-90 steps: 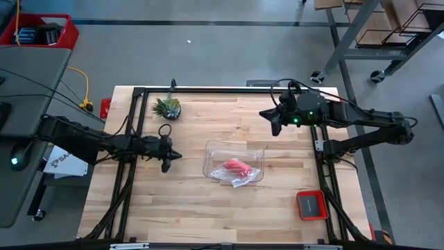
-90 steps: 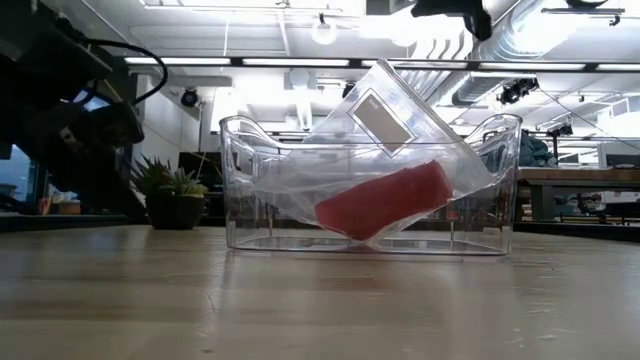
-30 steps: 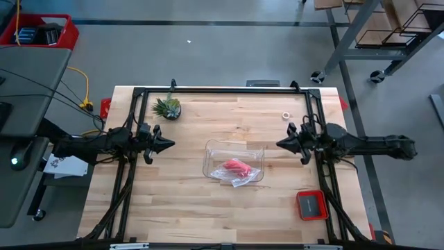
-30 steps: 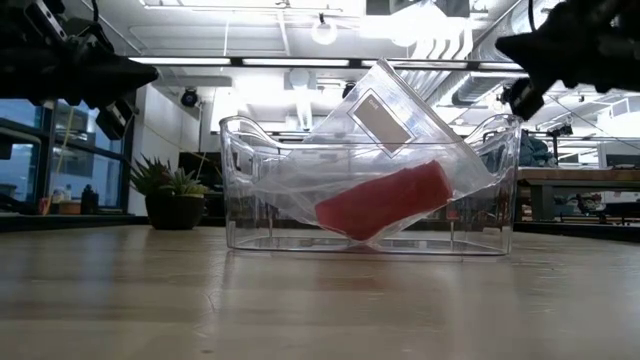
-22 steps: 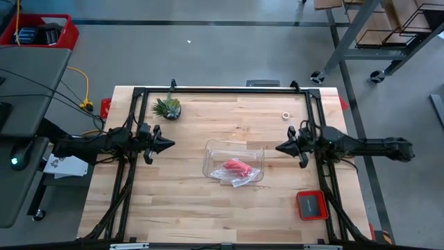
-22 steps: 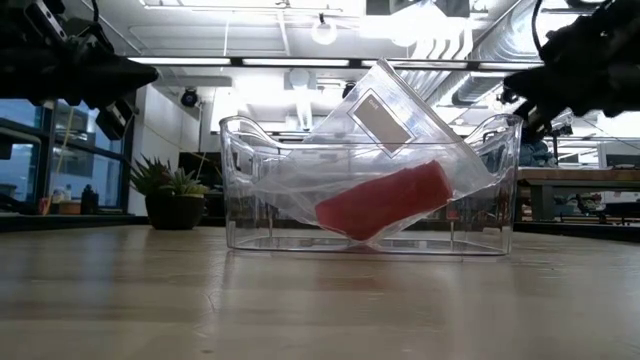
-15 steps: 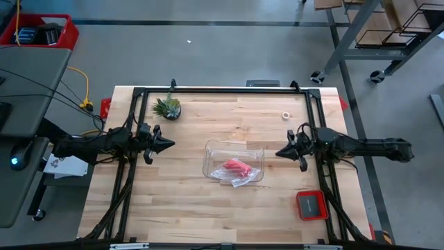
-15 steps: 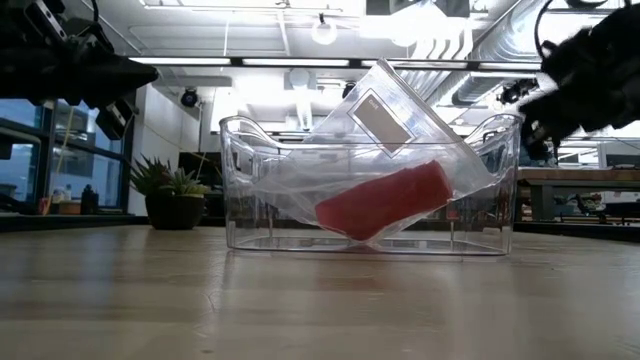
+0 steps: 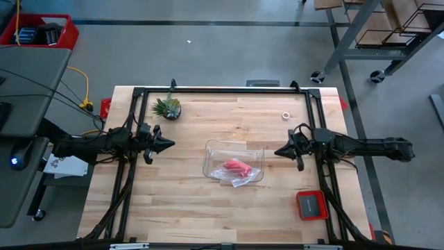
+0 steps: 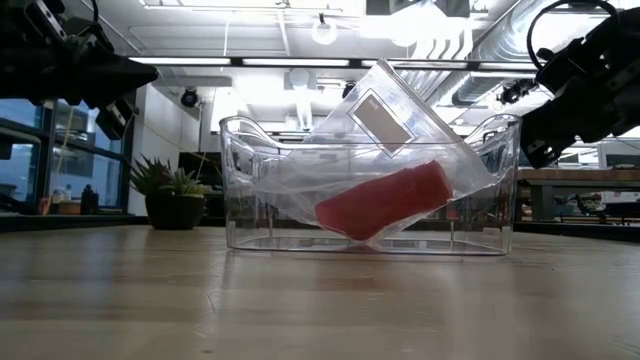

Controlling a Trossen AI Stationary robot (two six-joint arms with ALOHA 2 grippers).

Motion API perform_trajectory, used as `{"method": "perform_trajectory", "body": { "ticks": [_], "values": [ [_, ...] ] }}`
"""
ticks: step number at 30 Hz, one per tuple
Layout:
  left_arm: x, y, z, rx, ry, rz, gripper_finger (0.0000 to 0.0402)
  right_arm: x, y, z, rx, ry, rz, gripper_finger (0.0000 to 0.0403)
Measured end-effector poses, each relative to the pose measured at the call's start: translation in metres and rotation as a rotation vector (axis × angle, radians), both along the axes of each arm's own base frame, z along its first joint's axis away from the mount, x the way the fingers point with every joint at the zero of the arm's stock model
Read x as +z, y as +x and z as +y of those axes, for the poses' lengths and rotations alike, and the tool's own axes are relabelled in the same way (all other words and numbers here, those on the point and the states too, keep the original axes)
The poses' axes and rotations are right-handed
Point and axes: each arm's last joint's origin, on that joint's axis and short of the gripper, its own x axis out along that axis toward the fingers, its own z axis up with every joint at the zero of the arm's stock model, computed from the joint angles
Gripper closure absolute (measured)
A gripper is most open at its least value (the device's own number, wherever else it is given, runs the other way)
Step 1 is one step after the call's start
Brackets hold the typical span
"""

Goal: Roll bandage
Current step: Return to Home Position

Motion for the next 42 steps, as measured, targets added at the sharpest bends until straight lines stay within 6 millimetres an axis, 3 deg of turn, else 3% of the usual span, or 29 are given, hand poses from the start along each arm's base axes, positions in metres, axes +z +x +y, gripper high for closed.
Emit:
{"method": "perform_trajectory", "body": {
  "ticks": [16,42],
  "values": [
    [0.0,0.0,0.0,0.0,0.0,0.002,0.04,0.014,-0.008,0.001,-0.002,-0.014,-0.163,0.0402],
    [0.0,0.0,0.0,0.0,0.0,0.002,0.04,0.015,-0.009,0.001,-0.001,-0.013,-0.166,0.0402]
  ]
}}
